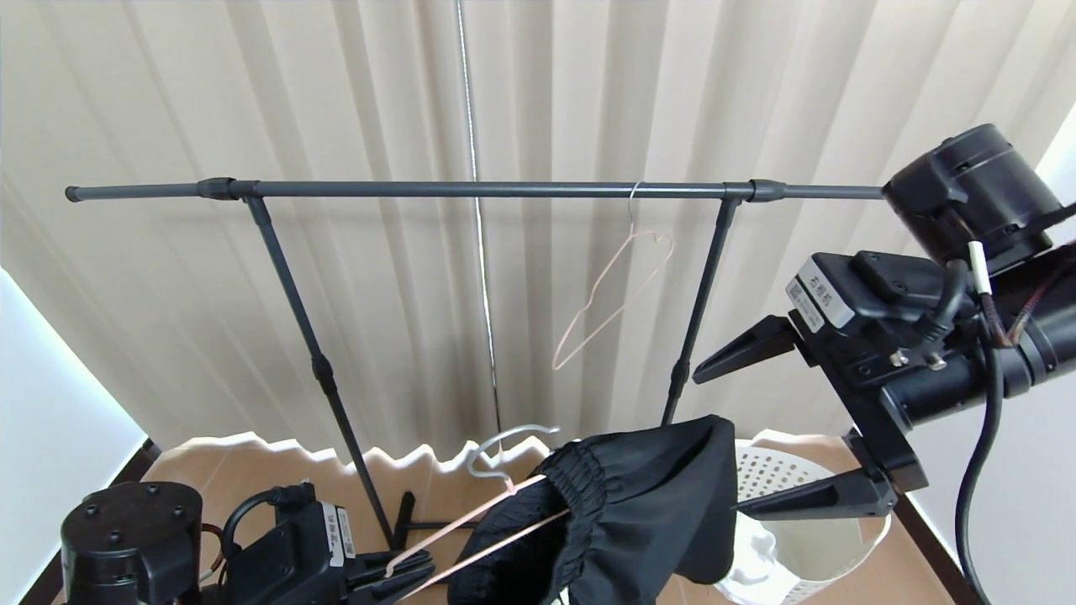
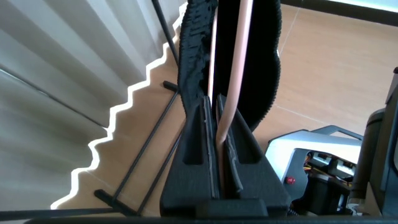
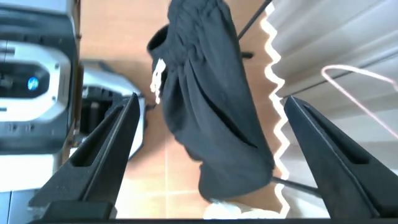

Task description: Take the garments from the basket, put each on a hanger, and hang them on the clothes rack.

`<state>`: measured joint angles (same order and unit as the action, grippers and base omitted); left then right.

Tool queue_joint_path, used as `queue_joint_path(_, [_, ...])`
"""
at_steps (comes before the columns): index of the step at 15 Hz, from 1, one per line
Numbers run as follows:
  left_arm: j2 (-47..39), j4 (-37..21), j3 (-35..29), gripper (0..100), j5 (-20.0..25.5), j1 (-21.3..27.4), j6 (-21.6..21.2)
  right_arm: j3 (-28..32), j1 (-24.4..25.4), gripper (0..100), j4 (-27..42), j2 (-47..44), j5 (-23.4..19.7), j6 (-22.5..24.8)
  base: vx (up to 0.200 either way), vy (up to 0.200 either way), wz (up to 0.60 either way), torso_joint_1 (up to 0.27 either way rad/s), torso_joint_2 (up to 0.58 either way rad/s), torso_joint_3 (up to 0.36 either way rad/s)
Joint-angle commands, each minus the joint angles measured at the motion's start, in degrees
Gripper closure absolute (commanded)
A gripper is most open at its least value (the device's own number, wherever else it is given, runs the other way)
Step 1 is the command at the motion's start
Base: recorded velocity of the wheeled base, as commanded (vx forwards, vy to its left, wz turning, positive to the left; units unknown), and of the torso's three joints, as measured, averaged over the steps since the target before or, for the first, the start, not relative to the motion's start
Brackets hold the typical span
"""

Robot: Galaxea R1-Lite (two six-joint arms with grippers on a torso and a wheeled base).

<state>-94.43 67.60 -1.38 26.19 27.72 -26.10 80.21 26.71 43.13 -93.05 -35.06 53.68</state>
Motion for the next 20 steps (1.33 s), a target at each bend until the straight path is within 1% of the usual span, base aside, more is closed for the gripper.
queue_joint_path(1, [-0.2, 0.0, -0.2, 100, 0.0, 0.1, 0.0, 9.1, -1.5, 0, 7.1, -8.1, -0.5, 2.7, 0.000, 0.000, 0.00, 0.000, 0.00, 0.000])
queue_joint_path(2, [-0.3, 0.0, -0.1, 100, 0.0, 0.6, 0.0, 11.2, -1.5, 0, 7.7, -9.3, -0.5, 2.8, 0.000, 0.000, 0.00, 0.000, 0.00, 0.000])
queue_joint_path(6, [-0.7, 0.0, -0.3, 100, 0.0, 1.3, -0.1, 12.0, -1.0, 0, 7.3, -11.8, -0.5, 2.8, 0.000, 0.000, 0.00, 0.000, 0.00, 0.000])
queue_joint_path(8, [-0.7, 0.0, -0.2, 100, 0.0, 1.4, -0.8, 12.1, 0.7, 0, 7.1, -12.7, -0.6, 2.7, 0.000, 0.000, 0.00, 0.000, 0.00, 0.000])
queue_joint_path(12, [-0.6, 0.0, -0.2, 100, -0.1, 1.4, -0.9, 11.7, 4.0, 0, 7.2, -12.6, -0.7, 2.6, 0.000, 0.000, 0.00, 0.000, 0.00, 0.000])
queue_joint_path(14, [-0.6, 0.0, -0.2, 100, -0.1, 1.4, -0.9, 11.6, 7.0, 0, 7.1, -12.9, -0.6, 2.4, 0.000, 0.000, 0.00, 0.000, 0.00, 0.000])
queue_joint_path(15, [-0.6, 0.0, -0.2, 100, -0.1, 1.4, -0.9, 11.6, 7.8, 0, 7.1, -13.5, -0.6, 1.9, 0.000, 0.000, 0.00, 0.000, 0.00, 0.000])
queue_joint_path(18, [-0.6, 0.1, -0.4, 100, -0.2, 1.4, -0.9, 12.1, 9.2, 0, 6.7, -15.5, -0.4, -0.1, 0.000, 0.000, 0.00, 0.000, 0.00, 0.000])
queue_joint_path(20, [-0.6, 0.1, -0.4, 100, -0.2, 1.4, -0.9, 11.9, 9.3, 0, 5.3, -15.8, 0.0, -0.1, 0.000, 0.000, 0.00, 0.000, 0.00, 0.000])
